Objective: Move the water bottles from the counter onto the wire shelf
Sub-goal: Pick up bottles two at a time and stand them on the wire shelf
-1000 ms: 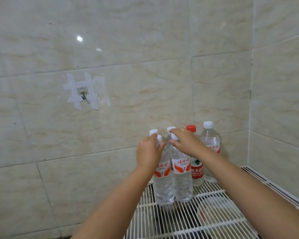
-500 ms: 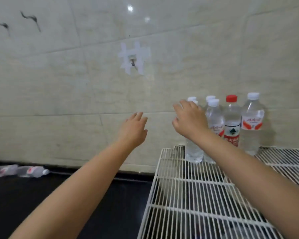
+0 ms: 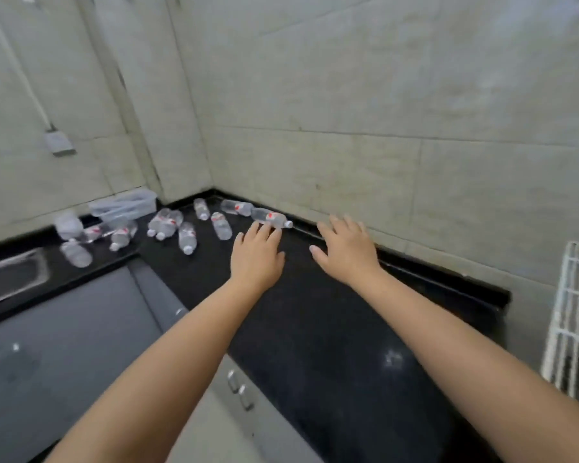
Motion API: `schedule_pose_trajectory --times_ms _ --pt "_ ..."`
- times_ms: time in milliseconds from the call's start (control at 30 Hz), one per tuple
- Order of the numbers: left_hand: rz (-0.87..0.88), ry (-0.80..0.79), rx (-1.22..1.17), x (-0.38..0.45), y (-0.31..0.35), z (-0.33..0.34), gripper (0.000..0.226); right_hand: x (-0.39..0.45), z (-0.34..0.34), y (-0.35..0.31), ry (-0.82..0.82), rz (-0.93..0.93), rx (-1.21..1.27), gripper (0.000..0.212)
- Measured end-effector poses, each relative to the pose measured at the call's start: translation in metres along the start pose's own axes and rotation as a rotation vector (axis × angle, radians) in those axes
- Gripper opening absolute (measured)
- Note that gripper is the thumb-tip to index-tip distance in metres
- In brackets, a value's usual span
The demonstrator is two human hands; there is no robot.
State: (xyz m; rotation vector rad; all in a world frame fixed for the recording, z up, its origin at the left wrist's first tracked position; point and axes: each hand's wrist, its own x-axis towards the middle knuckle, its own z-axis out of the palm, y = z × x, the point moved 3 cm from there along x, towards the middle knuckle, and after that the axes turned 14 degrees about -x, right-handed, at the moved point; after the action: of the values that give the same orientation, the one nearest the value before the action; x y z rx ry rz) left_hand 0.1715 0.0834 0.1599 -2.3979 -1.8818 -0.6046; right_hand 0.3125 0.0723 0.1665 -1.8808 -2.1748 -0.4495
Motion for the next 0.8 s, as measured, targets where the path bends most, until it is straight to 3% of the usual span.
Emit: schedule_pose_trajectory --times_ms 100,367,600,800 --pt "-0.098 -0.098 0.001 -0.029 -0.089 0.01 0.05 0.008 0.046 -0.08 -0.142 -0.022 0.024 0.054" --pt "-0.217 -0.228 -0.049 -0.059 -0.262 0.026 0.05 0.036 0.11 -0.247 -0.229 -0.041 0.099 0.05" --pt "-0.247 -0.259 -0.136 -0.027 -0.362 0.058 0.049 0.104 0.171 -0.307 -0.303 -0.02 0.102 0.048" --pt "-0.298 -0.293 -0.11 0.052 -0.452 0.081 0.051 0.208 0.234 -0.329 -0.301 -0.017 0.139 0.047"
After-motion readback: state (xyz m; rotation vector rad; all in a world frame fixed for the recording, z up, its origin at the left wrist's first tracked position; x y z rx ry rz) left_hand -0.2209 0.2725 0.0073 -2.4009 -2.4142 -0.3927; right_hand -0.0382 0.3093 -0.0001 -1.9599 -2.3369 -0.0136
